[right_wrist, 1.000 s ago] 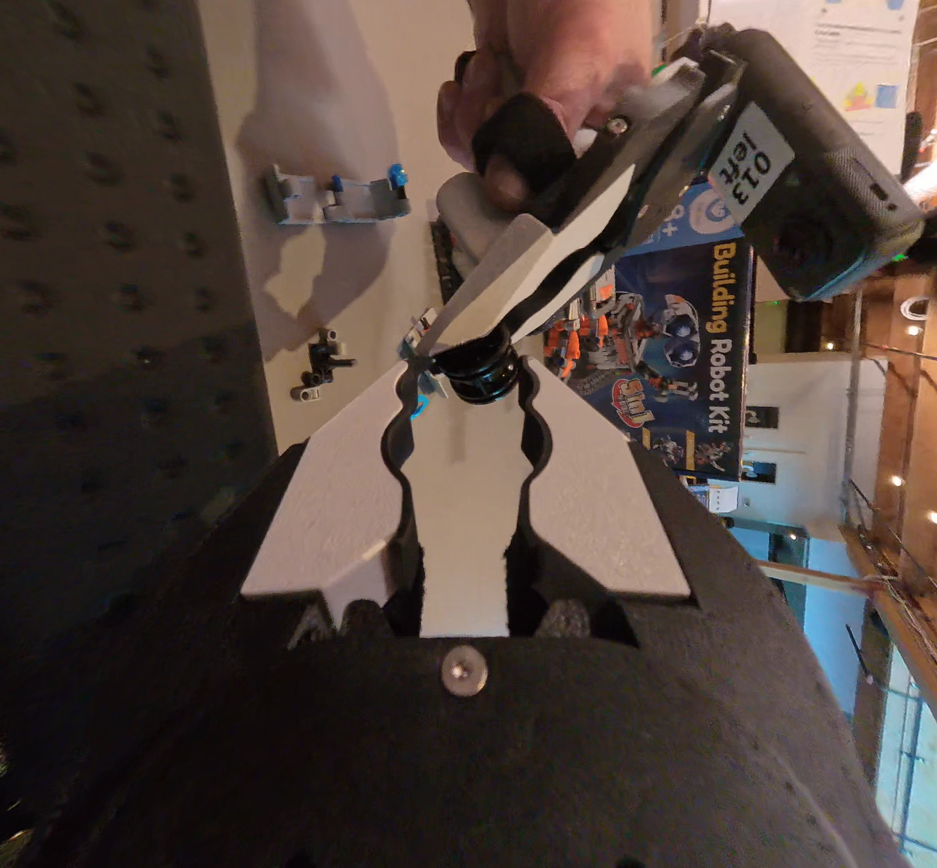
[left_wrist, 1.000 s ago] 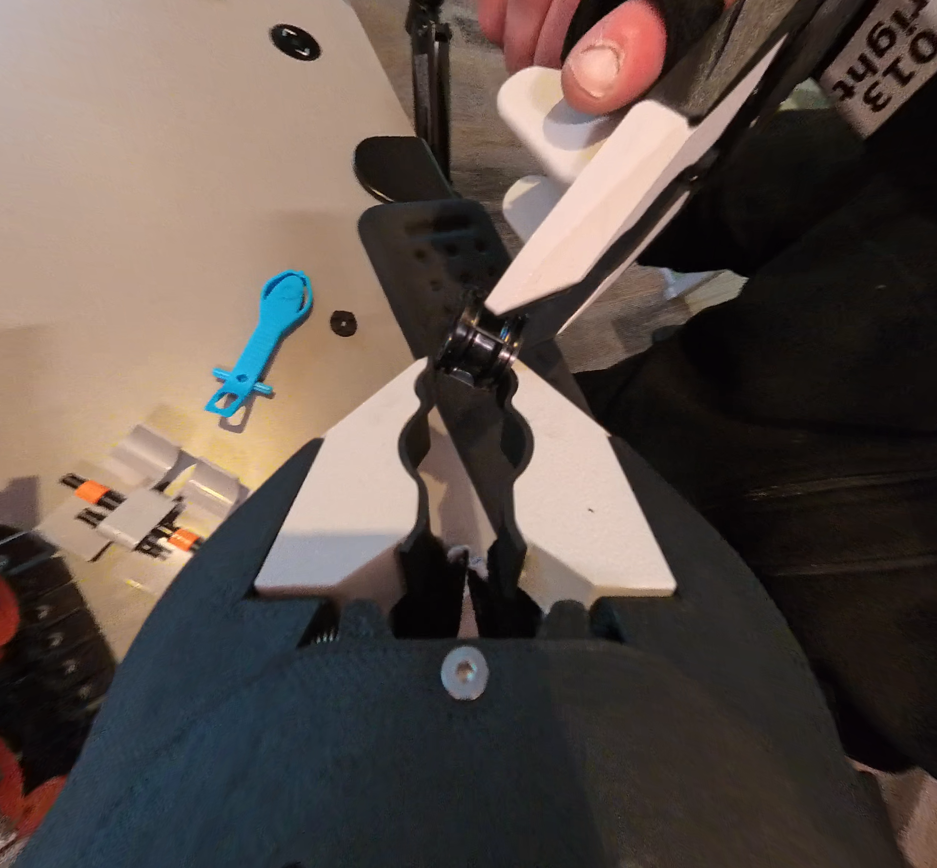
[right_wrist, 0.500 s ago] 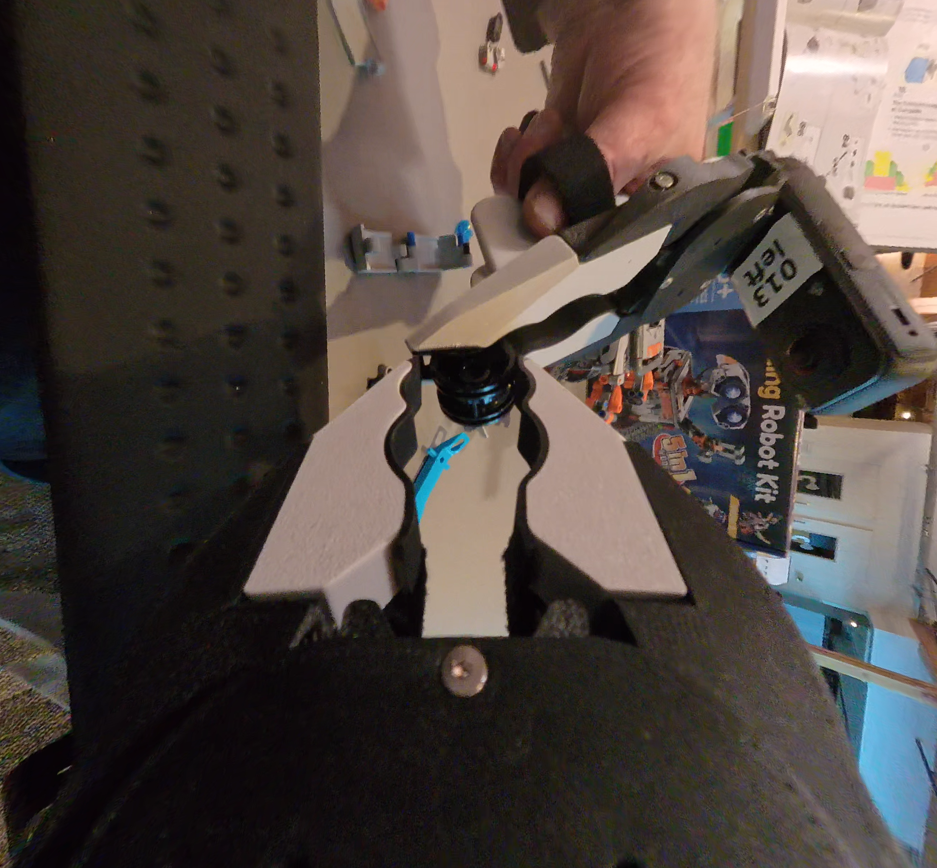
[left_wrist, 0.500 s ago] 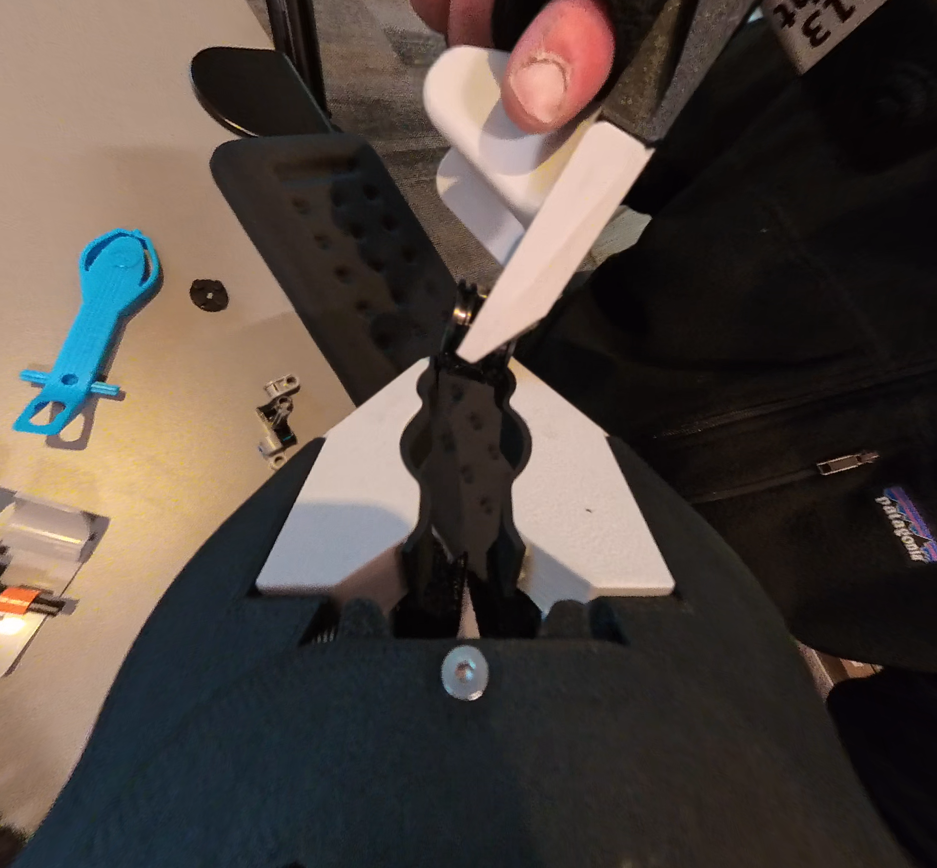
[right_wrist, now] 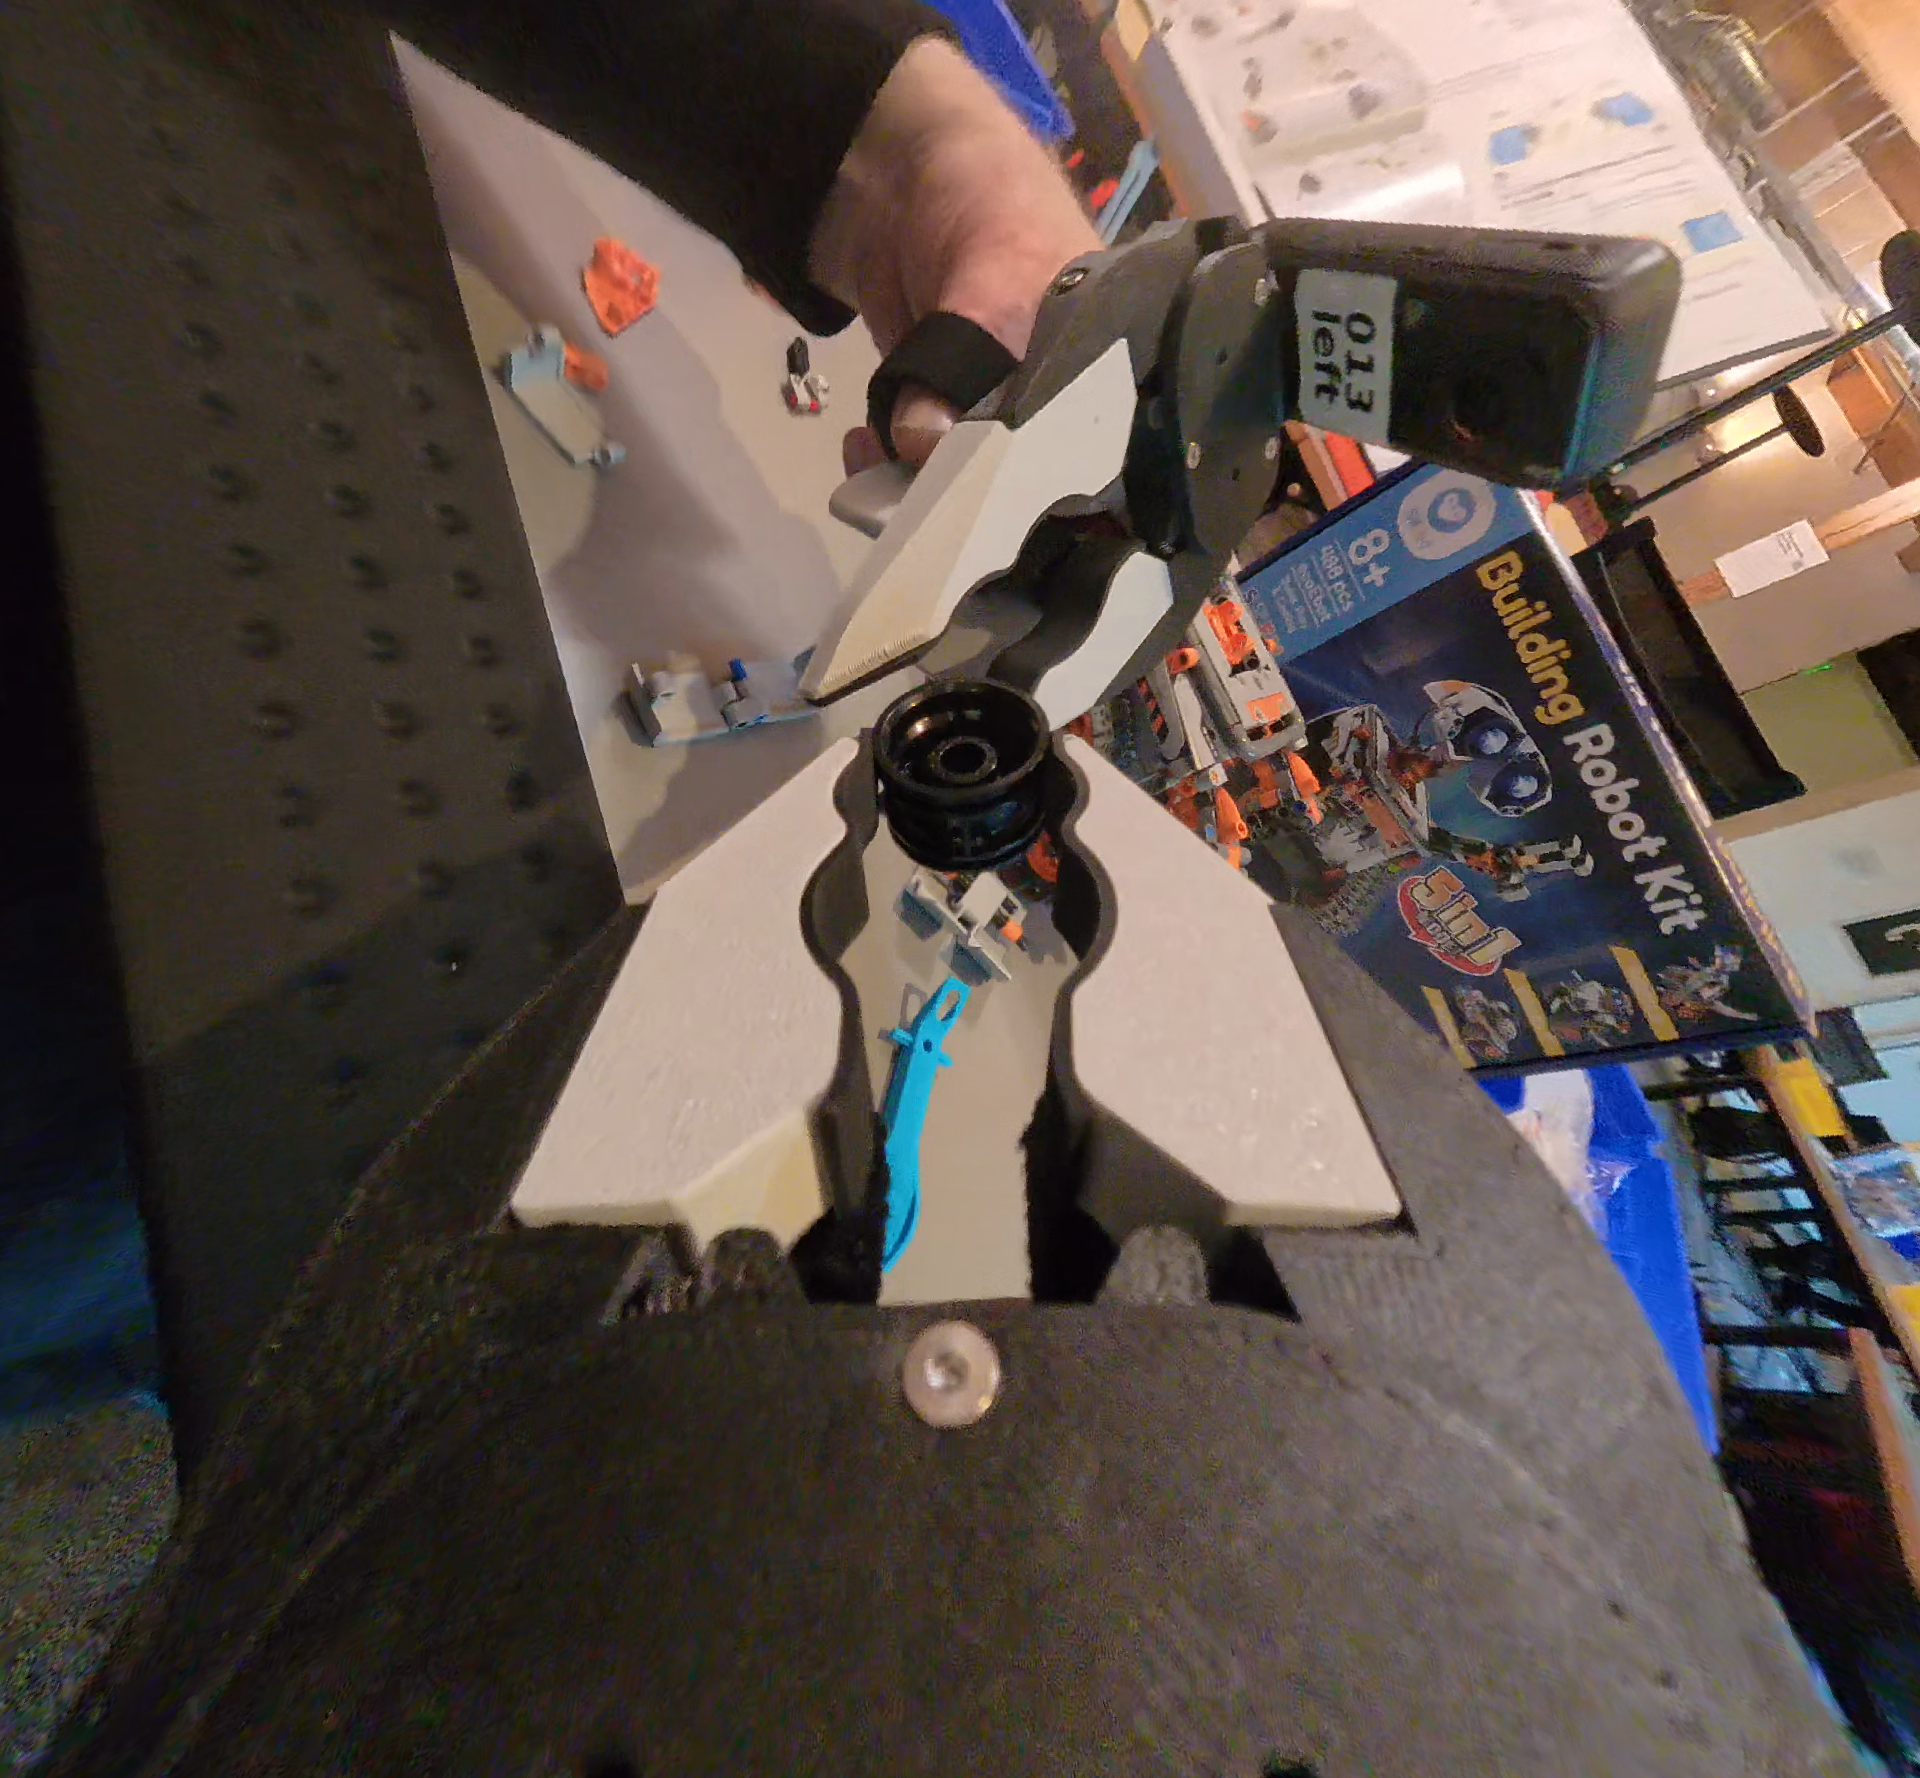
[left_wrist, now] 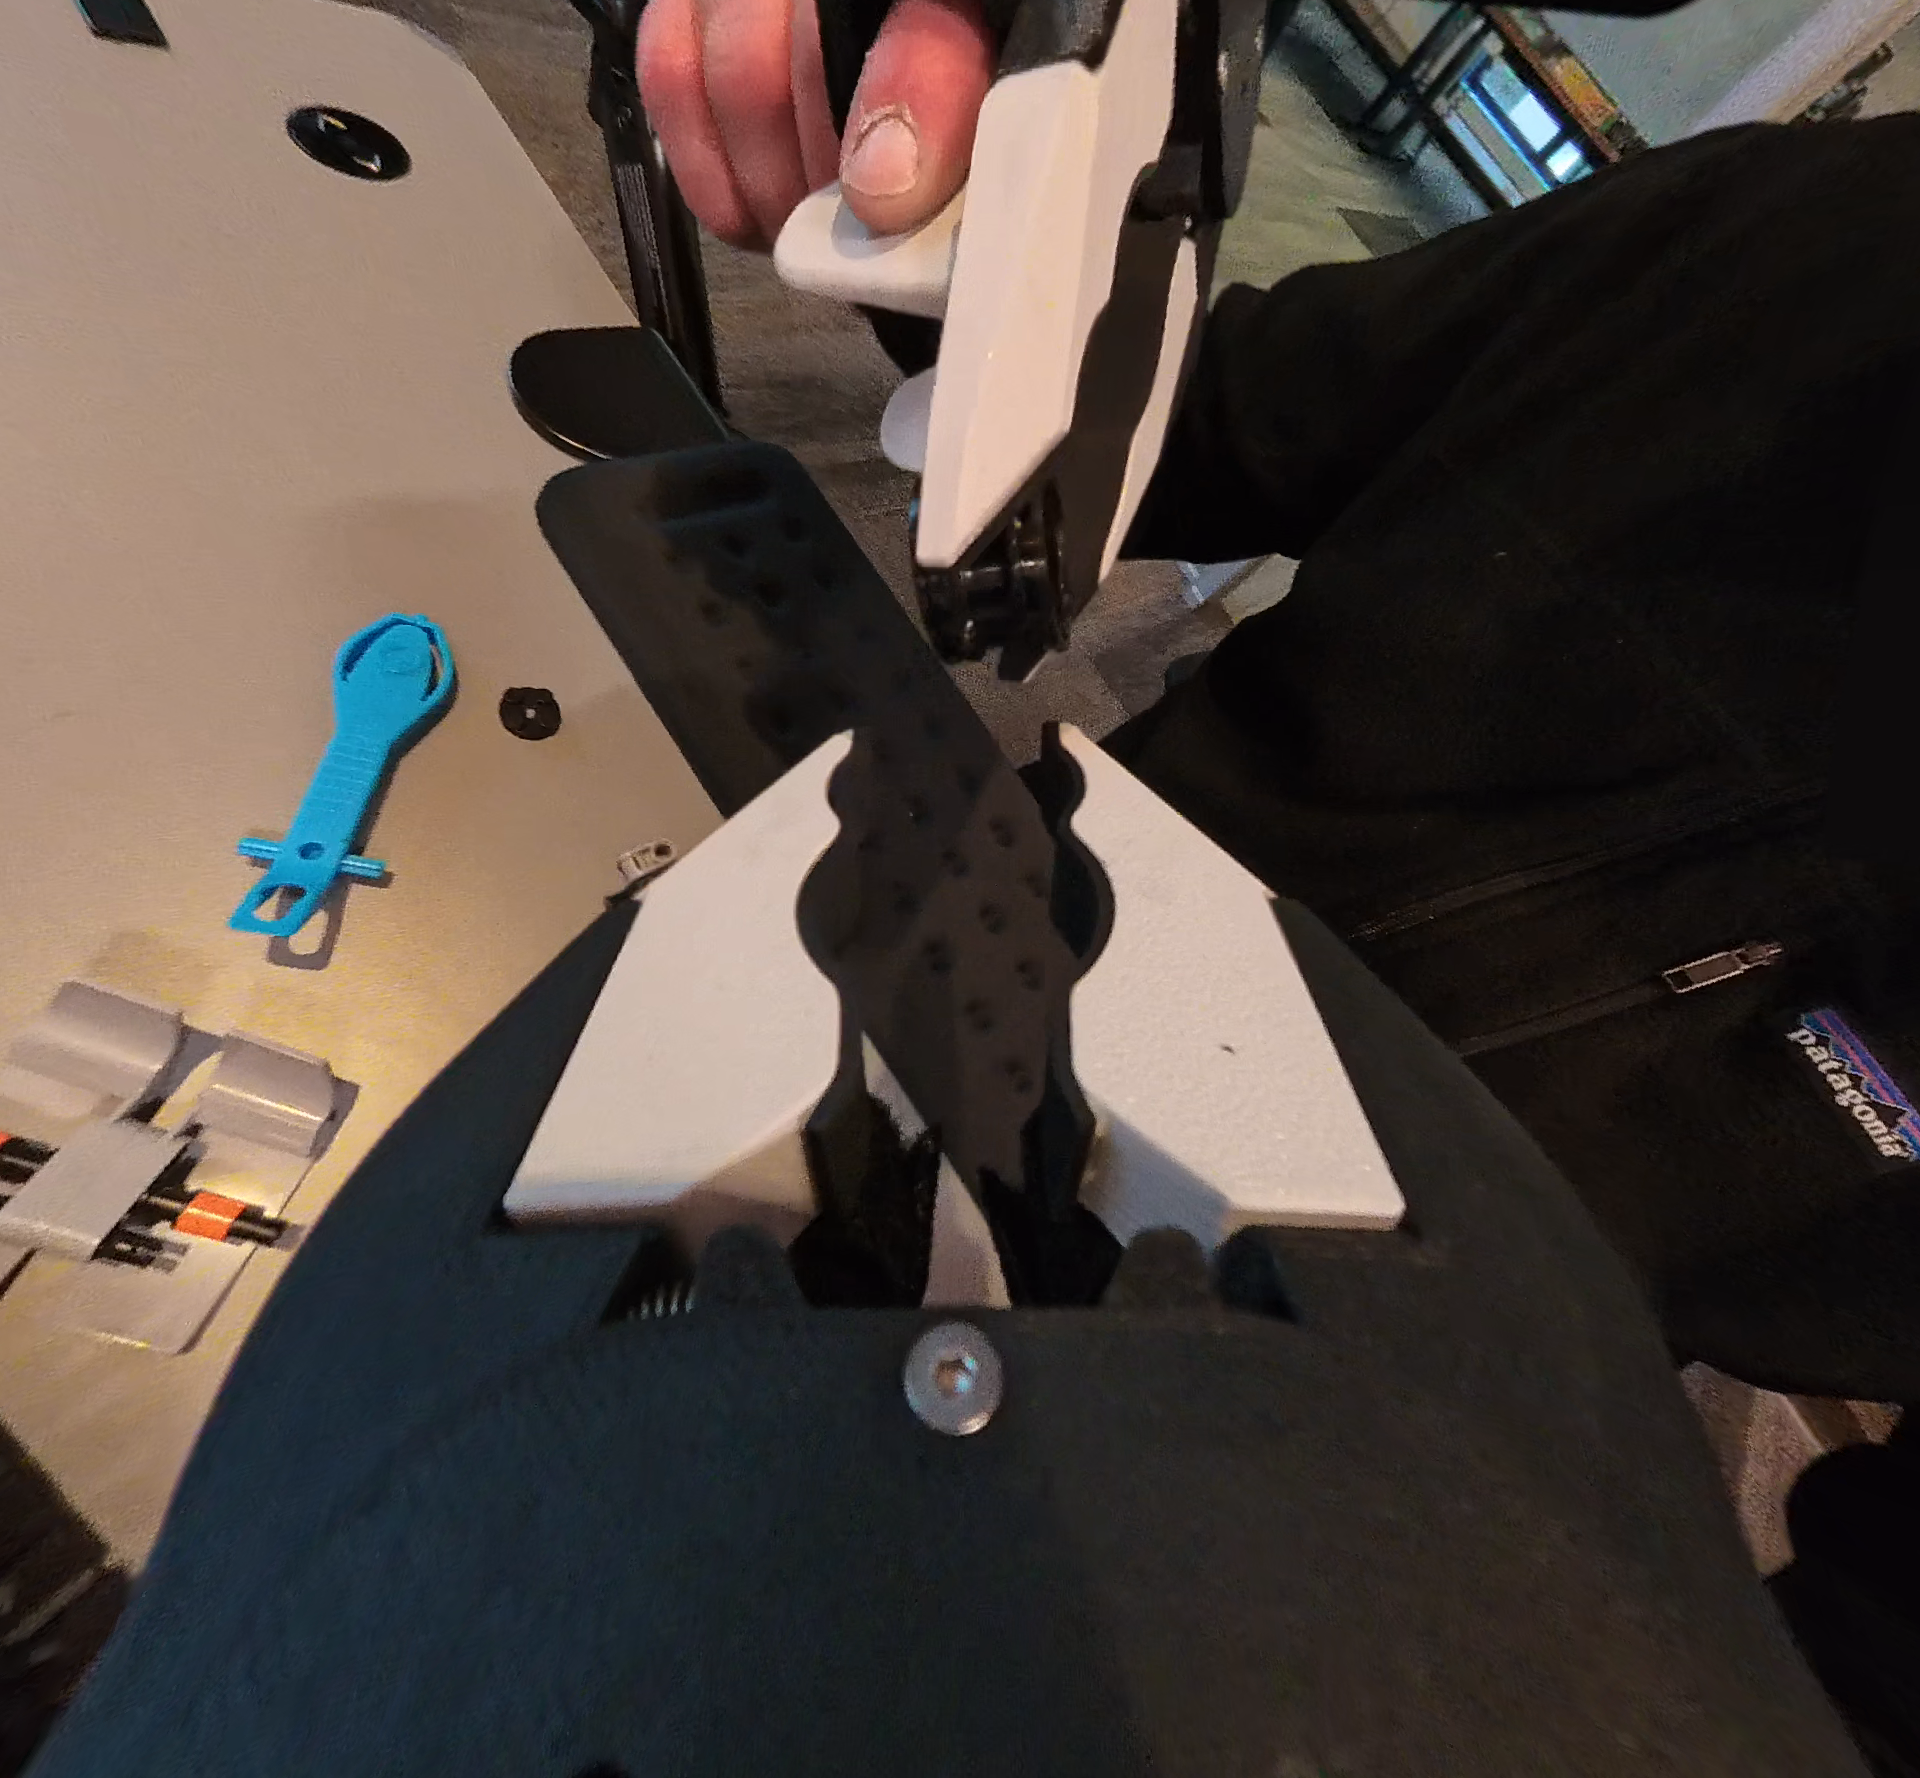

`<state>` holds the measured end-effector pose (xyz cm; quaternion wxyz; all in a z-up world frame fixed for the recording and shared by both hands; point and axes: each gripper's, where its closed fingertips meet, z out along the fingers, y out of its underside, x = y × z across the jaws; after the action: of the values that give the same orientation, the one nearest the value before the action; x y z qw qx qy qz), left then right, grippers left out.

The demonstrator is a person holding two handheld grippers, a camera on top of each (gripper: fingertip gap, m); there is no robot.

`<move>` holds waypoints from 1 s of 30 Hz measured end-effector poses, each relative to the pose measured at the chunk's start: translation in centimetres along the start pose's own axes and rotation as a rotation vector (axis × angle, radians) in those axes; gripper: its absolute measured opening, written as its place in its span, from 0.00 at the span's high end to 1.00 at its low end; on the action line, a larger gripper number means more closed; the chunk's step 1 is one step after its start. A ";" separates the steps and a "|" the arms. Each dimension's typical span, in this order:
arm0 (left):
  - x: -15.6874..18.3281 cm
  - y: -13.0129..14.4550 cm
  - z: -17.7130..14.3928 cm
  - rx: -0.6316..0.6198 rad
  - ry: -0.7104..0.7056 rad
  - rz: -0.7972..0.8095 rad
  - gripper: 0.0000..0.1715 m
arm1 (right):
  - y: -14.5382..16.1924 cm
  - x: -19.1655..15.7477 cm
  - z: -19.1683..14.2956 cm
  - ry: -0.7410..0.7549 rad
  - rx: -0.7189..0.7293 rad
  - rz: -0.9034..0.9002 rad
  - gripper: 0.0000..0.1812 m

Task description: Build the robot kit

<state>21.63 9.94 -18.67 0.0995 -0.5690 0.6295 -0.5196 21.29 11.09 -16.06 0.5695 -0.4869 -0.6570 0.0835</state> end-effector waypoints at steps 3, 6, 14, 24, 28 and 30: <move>-0.4 -0.3 -0.2 0.014 -0.032 0.016 0.83 | 0.2 0.3 -0.2 0.007 0.027 0.037 0.84; -0.5 -0.6 -0.3 0.024 -0.056 0.045 0.84 | 0.4 0.4 -0.1 0.010 0.033 0.052 0.84; -2.7 0.6 -0.8 -0.060 -0.204 0.074 0.83 | 1.9 1.4 -0.3 0.025 0.023 0.215 0.84; -5.1 0.9 -0.7 -0.065 -0.349 0.142 0.83 | 5.3 -0.4 2.3 -0.029 -0.016 0.492 0.84; -5.9 0.8 -0.9 -0.110 -0.459 0.268 0.82 | 6.0 -0.8 3.0 -0.074 -0.026 0.579 0.84; -5.7 0.6 -0.7 -0.092 -0.442 0.255 0.82 | 6.5 -0.7 3.2 -0.047 -0.055 0.562 0.84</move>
<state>22.64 14.87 -21.40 0.2733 -0.5888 0.6820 -0.3369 22.06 15.33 -21.95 0.4950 -0.6633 -0.5114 0.2315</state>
